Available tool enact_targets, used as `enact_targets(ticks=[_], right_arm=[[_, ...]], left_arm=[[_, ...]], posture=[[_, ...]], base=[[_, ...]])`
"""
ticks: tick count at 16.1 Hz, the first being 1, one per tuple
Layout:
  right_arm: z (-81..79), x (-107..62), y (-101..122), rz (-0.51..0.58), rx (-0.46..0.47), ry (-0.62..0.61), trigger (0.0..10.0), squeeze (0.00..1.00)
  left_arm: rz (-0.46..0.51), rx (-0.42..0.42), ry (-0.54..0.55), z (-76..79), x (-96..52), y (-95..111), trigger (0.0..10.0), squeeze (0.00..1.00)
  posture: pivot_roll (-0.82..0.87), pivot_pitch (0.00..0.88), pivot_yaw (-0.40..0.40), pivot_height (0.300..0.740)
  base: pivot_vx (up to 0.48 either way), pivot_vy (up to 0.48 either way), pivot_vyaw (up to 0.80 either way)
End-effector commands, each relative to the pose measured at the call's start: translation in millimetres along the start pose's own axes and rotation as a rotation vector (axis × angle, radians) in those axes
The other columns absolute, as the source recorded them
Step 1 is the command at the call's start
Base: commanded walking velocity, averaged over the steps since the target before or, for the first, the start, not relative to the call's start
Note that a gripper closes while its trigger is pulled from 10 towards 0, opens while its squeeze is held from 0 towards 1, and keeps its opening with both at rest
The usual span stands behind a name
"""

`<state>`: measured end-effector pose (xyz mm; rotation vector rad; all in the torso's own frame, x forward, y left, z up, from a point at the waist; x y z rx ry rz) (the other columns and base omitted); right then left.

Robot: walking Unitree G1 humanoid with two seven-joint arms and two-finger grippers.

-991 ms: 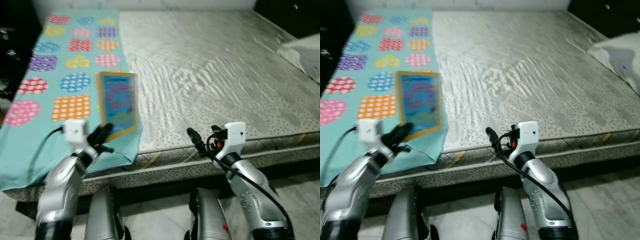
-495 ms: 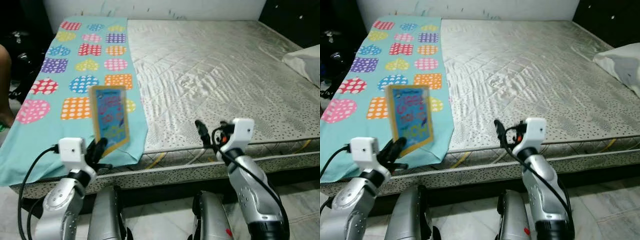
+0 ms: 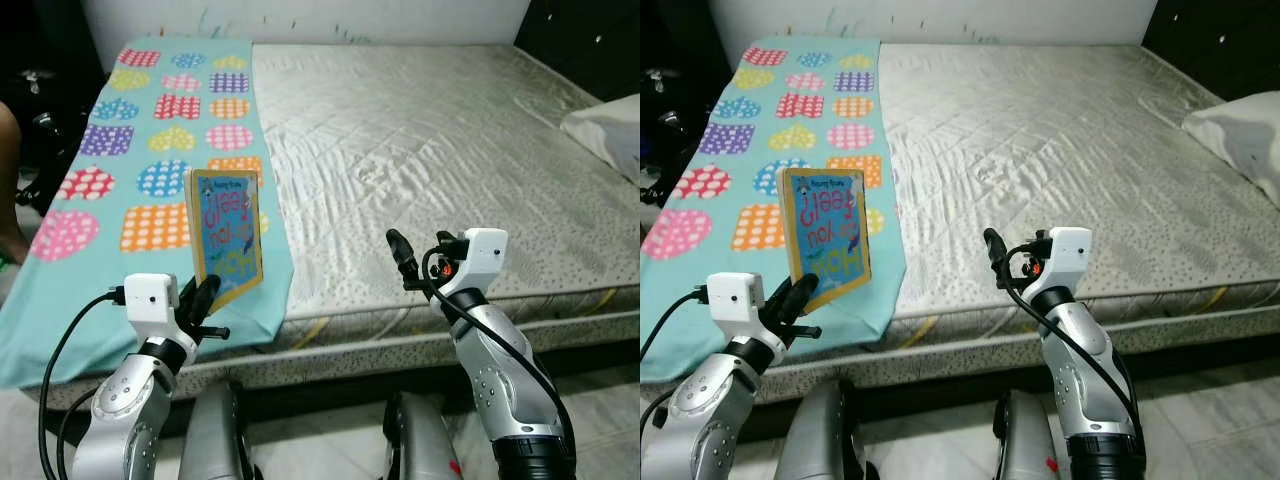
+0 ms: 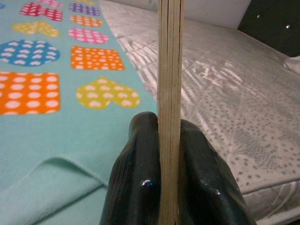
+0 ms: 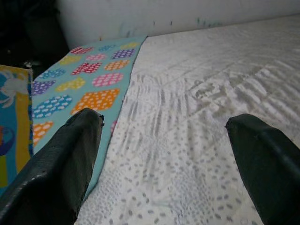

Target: Clean up the room

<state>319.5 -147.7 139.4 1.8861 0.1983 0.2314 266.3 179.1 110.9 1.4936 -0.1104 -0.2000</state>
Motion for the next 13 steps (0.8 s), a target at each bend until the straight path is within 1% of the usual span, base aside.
enact_targets(ticks=[1, 4, 7, 11, 12, 13], right_arm=[[1.4, 0.6, 2.9, 0.014, -0.005, -0.003, 10.0, 0.0], [1.9, 0.9, 3.1, 0.013, -0.009, -0.003, 10.0, 0.0], [3.2, 1.8, 1.8, 0.01, -0.01, -0.006, 10.0, 0.0], [3.8, 0.6, -0.2, 0.008, -0.01, -0.012, 10.0, 0.0], [3.9, 0.7, -0.4, 0.007, -0.01, -0.013, 10.0, 0.0], [4.0, 0.9, -0.4, 0.008, -0.01, -0.015, 10.0, 0.0]], left_arm=[[0.04, 0.013, -0.013, 5.0, 1.2, 9.9, 0.0, 0.0], [0.041, 0.012, -0.016, 5.8, 1.9, 10.2, 0.0, 0.0], [0.052, 0.005, -0.023, 10.0, 8.4, 12.6, 0.0, 0.0], [0.051, 0.001, -0.03, 12.4, 9.4, 12.0, 0.0, 0.0], [0.051, 0.002, -0.03, 12.1, 9.6, 12.2, 0.0, 0.0], [0.052, 0.002, -0.03, 12.0, 9.9, 12.3, 0.0, 0.0]], posture=[[0.0, 0.0, -0.013, 0.619], [0.0, 0.0, -0.013, 0.648], [0.0, 0.0, -0.014, 0.687], [0.0, 0.0, -0.013, 0.73], [0.0, 0.0, -0.013, 0.74], [0.0, 0.0, -0.012, 0.74]], base=[[0.0, 0.0, 0.0], [0.0, 0.0, 0.0], [0.0, 0.0, 0.0], [0.0, 0.0, 0.0], [0.0, 0.0, 0.0], [0.0, 0.0, 0.0]])
Point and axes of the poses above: a point about 5 cm out from each wrist's last joint towards the gripper, its own x axis pointing out of the wrist towards the gripper, its own y axis along the axis of the wrist's last joint, z = x × y, the point moved 1 cm from there along x, pointing out of the wrist towards the gripper, and after that the axes turned 6 degrees about x, right-handed, at the moved point
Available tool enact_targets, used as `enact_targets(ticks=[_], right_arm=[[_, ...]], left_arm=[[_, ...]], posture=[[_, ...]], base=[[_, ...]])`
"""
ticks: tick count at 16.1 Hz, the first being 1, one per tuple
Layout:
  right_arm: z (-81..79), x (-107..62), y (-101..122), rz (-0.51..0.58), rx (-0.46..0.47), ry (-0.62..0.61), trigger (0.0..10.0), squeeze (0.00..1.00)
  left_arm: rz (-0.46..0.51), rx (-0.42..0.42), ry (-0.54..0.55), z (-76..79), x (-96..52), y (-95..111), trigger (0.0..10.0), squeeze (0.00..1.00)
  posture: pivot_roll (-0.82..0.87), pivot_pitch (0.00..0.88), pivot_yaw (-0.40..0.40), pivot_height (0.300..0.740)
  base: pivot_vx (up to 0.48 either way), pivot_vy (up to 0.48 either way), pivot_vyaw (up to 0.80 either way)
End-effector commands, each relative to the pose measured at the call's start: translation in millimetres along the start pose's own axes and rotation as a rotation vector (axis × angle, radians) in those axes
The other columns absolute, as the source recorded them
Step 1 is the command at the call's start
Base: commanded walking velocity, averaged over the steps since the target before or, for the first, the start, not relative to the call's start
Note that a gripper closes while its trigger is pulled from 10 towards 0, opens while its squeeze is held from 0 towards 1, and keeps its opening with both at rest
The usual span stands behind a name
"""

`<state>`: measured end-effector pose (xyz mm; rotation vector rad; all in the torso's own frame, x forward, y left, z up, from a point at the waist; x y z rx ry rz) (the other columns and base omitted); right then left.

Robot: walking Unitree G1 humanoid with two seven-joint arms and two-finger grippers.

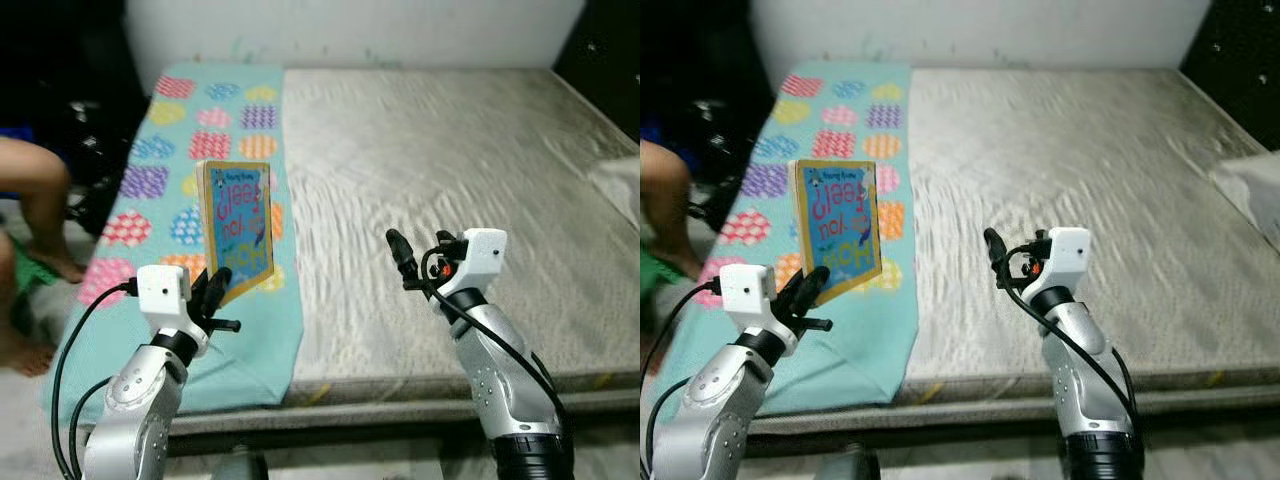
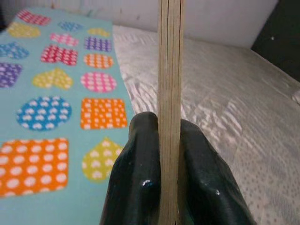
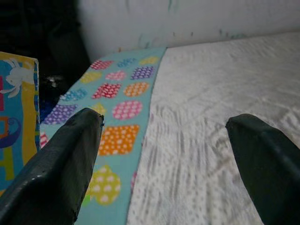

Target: Clean up the room

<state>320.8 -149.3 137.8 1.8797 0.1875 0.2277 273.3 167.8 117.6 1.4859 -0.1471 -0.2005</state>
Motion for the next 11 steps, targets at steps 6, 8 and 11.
enact_targets(ticks=[6, 8, 11], right_arm=[[2.2, -0.4, -1, 0.003, -0.001, -0.017, 10.0, 0.0], [4.0, -2.3, -3, 0.0, -0.003, -0.028, 10.0, 0.0], [6.2, -1.5, -4, -0.005, -0.01, -0.037, 10.0, 0.0]], left_arm=[[0.018, 0.02, 0.006, 3.1, 4.5, 6, 0.0, 0.0], [0.005, 0.018, 0.008, 3.6, 3.8, 3, 0.0, 0.0], [-0.03, 0.019, 0.022, 5.6, 5.7, -3, 8.5, 0.0]], posture=[[0.0, 0.0, -0.008, 0.74], [0.0, 0.0, -0.008, 0.74], [0.0, 0.0, -0.009, 0.74]], base=[[0.0, 0.0, 0.0], [0.0, 0.0, 0.0], [0.0, 0.0, 0.0]])
Point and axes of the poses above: a point about 5 cm out from each wrist's last joint towards the gripper, its own x axis pointing out of the wrist towards the gripper, its own y axis along the axis of the wrist's last joint, z = x × y, the point moved 1 cm from there along x, pointing out of the wrist towards the gripper, and after that the axes turned 6 degrees about x, right-handed, at the moved point
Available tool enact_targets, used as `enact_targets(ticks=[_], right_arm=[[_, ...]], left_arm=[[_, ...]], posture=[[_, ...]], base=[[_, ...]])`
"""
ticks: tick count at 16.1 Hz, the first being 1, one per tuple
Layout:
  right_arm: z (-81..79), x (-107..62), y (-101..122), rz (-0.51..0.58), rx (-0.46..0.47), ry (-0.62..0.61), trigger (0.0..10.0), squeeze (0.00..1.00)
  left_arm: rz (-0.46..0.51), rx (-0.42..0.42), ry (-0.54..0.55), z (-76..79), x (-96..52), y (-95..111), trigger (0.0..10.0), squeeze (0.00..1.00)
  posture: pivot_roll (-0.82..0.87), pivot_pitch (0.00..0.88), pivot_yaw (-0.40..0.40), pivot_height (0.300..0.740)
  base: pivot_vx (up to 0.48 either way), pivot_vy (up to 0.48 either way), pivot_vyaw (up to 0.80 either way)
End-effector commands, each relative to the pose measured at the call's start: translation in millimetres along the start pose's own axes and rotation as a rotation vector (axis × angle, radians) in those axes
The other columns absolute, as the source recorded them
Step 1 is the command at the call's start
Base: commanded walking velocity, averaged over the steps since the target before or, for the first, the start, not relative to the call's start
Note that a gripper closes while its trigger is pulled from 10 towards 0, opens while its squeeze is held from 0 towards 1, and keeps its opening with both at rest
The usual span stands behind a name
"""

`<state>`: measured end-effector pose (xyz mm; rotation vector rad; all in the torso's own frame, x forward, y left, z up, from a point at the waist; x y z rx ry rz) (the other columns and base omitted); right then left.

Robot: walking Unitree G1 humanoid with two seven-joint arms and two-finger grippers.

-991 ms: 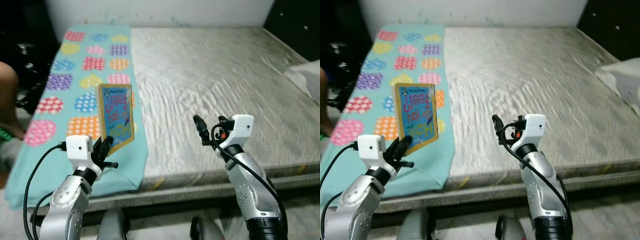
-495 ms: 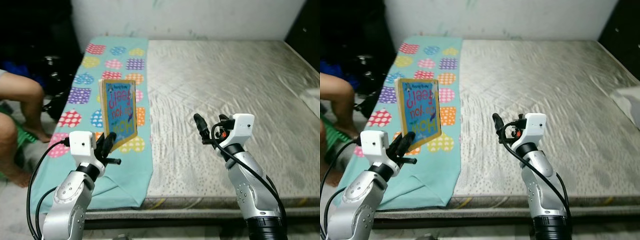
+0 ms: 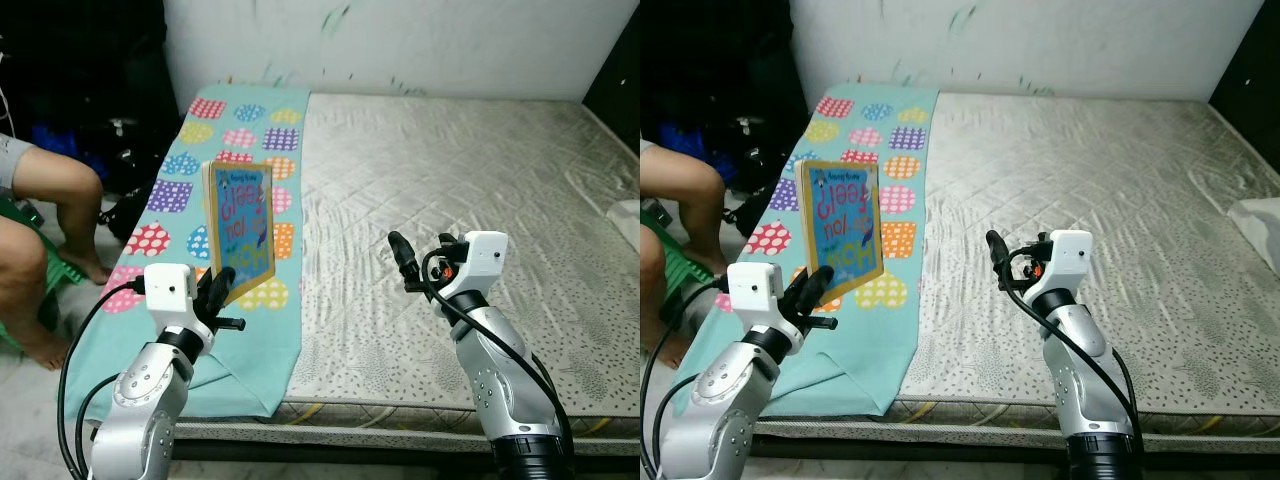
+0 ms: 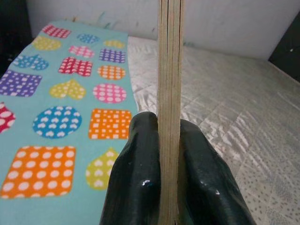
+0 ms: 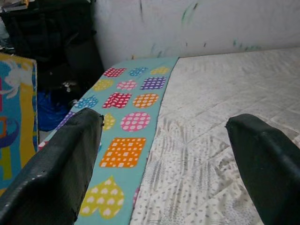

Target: Clean up the room

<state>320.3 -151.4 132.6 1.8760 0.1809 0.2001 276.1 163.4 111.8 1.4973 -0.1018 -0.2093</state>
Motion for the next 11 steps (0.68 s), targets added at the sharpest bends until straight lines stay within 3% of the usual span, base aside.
enact_targets(ticks=[1, 6, 11], right_arm=[[3.2, 0.3, 1, 0.007, -0.007, -0.018, 10.0, 0.0], [9.0, -2.8, -1, 0.003, -0.019, -0.055, 10.0, 0.0], [10.2, -0.5, -1, 0.003, -0.028, -0.061, 10.0, 0.0]], left_arm=[[-0.005, 0.017, 0.003, 3.0, 2.2, 1, 10.0, 0.0], [-0.016, 0.014, 0.094, -8.4, 2.2, -2, 10.0, 0.0], [0.0, 0.054, 0.098, -8.6, 4.7, 2, 10.0, 0.0]], posture=[[0.0, 0.0, -0.009, 0.74], [-0.01, 0.0, -0.012, 0.74], [-0.01, 0.0, -0.016, 0.74]], base=[[0.0, 0.0, 0.0], [0.0, 0.0, 0.0], [0.0, 0.0, 0.0]])
Point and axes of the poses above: a point about 5 cm out from each wrist's last joint towards the gripper, its own x axis pointing out of the wrist towards the gripper, its own y axis along the axis of the wrist's last joint, z = x × y, the point moved 1 cm from there along x, pointing out of the wrist towards the gripper, and after that the axes turned 6 degrees about x, right-handed, at the moved point
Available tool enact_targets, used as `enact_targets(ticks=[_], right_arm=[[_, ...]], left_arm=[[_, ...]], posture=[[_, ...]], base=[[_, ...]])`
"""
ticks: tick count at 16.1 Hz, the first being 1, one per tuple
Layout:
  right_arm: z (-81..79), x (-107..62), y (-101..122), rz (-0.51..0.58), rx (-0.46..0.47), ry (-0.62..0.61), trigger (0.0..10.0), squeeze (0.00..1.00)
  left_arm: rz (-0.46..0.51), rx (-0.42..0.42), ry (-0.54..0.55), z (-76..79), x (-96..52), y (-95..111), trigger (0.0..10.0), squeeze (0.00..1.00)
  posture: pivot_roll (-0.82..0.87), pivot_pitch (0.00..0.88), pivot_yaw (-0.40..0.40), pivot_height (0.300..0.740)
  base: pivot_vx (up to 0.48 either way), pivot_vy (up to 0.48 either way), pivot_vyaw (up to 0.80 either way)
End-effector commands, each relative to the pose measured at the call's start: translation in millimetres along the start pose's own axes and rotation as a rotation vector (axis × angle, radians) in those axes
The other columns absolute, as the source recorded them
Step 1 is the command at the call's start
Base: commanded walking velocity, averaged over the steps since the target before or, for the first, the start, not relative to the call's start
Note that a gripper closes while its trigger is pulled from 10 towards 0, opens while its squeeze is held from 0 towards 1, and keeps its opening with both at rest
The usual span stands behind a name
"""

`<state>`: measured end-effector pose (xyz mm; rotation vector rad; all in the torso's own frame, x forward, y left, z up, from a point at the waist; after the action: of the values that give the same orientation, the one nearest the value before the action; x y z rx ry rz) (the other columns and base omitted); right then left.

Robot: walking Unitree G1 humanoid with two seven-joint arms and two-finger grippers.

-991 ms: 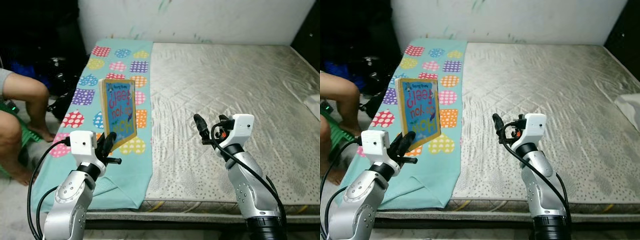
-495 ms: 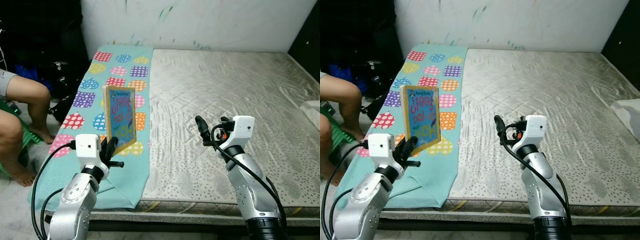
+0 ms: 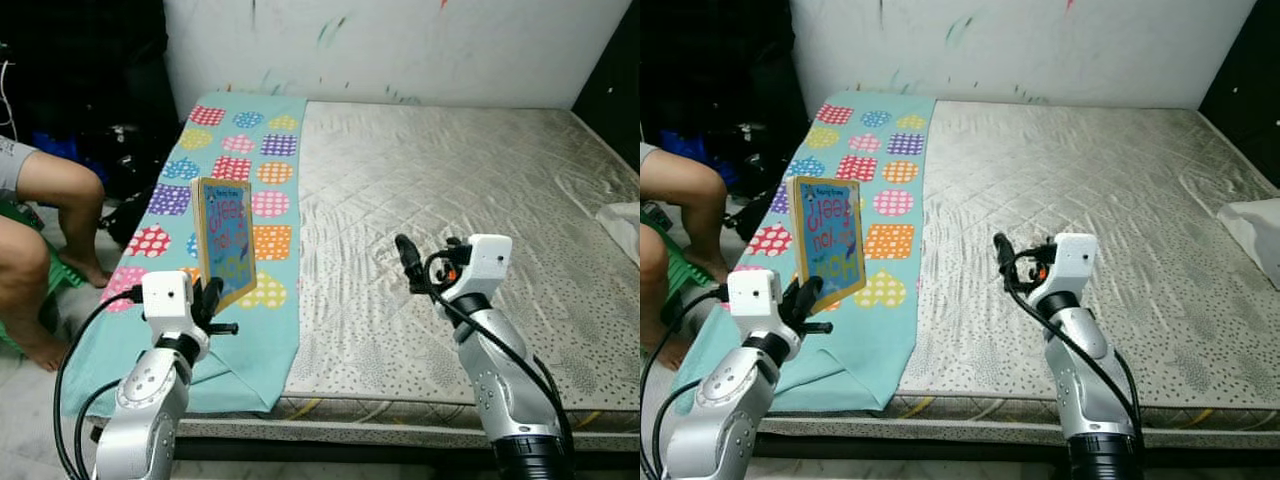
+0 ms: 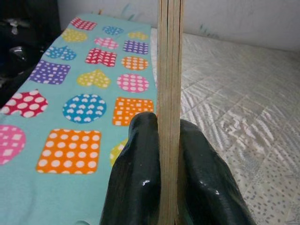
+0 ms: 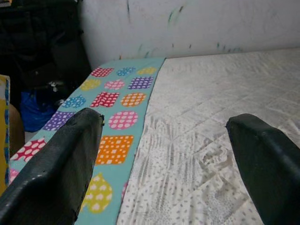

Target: Clean up the room

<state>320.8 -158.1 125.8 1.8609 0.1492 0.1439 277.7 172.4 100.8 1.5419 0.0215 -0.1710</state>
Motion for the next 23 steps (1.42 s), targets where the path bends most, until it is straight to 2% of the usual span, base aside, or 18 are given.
enact_targets(ticks=[1, 5, 23], right_arm=[[1.9, 1.0, 3.6, 0.011, -0.011, -0.006, 10.0, 0.0], [4.3, 0.2, 1.9, 0.004, -0.022, -0.013, 10.0, 0.0], [6.6, 3.2, 3.0, 0.001, -0.051, -0.003, 10.0, 0.0]], left_arm=[[0.055, 0.02, -0.009, 1.6, 3.6, 12.3, 10.0, 0.0], [0.052, 0.015, -0.03, 6.7, 2.8, 12.1, 10.0, 0.0], [0.069, -0.005, -0.041, 6.4, 6.0, 13.8, 10.0, 0.0]], posture=[[-0.01, 0.0, -0.016, 0.74], [-0.01, 0.0, -0.018, 0.74], [-0.02, 0.0, -0.028, 0.74]], base=[[0.0, 0.0, 0.0], [0.0, 0.0, 0.0], [0.0, -0.31, 0.0]])
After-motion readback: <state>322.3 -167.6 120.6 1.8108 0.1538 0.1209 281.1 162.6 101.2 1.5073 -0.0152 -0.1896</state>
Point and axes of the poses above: a point about 5 cm out from each wrist's last joint towards the gripper, its own x axis pointing out of the wrist towards the gripper, its own y axis along the axis of the wrist's last joint, z = x × y, the point moved 1 cm from there along x, pointing out of the wrist towards the gripper, and after that the axes turned 6 degrees about x, right-handed, at the moved point
